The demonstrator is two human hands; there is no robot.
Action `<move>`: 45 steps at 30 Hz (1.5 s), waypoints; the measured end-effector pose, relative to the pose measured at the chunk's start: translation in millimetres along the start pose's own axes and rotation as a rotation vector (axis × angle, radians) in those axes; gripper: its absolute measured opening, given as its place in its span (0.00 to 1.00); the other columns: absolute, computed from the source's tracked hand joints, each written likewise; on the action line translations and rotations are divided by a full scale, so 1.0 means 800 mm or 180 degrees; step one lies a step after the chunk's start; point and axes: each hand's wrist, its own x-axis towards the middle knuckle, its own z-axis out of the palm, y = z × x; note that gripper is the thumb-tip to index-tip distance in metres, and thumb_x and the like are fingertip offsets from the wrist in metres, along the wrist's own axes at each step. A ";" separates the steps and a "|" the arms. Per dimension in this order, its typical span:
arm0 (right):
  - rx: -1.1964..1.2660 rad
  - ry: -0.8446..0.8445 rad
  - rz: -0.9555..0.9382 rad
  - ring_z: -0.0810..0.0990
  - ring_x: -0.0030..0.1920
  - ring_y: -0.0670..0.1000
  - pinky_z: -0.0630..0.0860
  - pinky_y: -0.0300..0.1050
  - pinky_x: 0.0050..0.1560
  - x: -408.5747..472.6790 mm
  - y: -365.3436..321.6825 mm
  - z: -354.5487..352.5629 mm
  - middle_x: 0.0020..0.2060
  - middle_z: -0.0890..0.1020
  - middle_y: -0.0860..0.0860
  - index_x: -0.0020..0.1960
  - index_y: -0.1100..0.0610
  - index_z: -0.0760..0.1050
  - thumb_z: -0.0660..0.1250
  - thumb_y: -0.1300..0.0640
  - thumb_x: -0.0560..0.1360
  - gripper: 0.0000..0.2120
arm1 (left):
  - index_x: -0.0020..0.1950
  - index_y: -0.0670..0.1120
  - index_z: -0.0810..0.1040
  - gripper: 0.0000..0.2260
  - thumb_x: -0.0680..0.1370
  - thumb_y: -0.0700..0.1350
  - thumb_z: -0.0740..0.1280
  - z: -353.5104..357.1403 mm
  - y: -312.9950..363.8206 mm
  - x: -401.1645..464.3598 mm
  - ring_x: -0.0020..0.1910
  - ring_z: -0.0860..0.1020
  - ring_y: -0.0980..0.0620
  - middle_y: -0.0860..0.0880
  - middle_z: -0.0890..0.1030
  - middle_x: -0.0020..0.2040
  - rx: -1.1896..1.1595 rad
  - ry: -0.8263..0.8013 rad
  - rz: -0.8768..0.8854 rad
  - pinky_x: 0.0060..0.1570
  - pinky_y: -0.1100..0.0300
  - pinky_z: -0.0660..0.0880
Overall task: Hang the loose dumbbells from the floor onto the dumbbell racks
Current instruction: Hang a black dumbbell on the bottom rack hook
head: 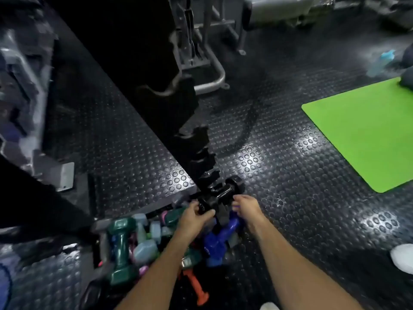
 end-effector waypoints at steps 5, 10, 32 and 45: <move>0.0340 0.0138 0.0242 0.75 0.36 0.49 0.70 0.36 0.29 0.080 0.013 0.022 0.40 0.77 0.53 0.52 0.58 0.77 0.62 0.60 0.82 0.06 | 0.60 0.53 0.79 0.29 0.64 0.63 0.79 0.025 -0.035 0.105 0.54 0.83 0.54 0.53 0.84 0.56 0.0617 0.0109 0.0310 0.58 0.53 0.79; 0.0441 0.0440 0.0455 0.71 0.30 0.50 0.64 0.37 0.19 0.150 0.028 0.037 0.33 0.74 0.54 0.42 0.60 0.73 0.62 0.62 0.81 0.09 | 0.73 0.52 0.71 0.44 0.62 0.69 0.77 0.045 -0.043 0.156 0.70 0.69 0.43 0.49 0.76 0.68 0.1924 0.0171 0.0295 0.67 0.46 0.72; 0.1387 0.0243 0.0405 0.82 0.44 0.57 0.79 0.50 0.39 0.161 0.033 0.040 0.45 0.82 0.58 0.51 0.61 0.75 0.67 0.62 0.79 0.03 | 0.60 0.52 0.74 0.41 0.52 0.68 0.77 0.090 -0.032 0.126 0.54 0.81 0.51 0.56 0.80 0.51 0.1166 0.0815 0.0532 0.52 0.57 0.79; 0.0382 -0.0326 -0.0673 0.83 0.31 0.49 0.78 0.40 0.30 0.145 -0.043 -0.016 0.39 0.84 0.57 0.46 0.59 0.75 0.73 0.60 0.77 0.07 | 0.55 0.41 0.85 0.17 0.70 0.45 0.81 0.159 -0.010 0.113 0.50 0.87 0.40 0.42 0.88 0.49 -0.2353 0.0196 0.0242 0.55 0.48 0.82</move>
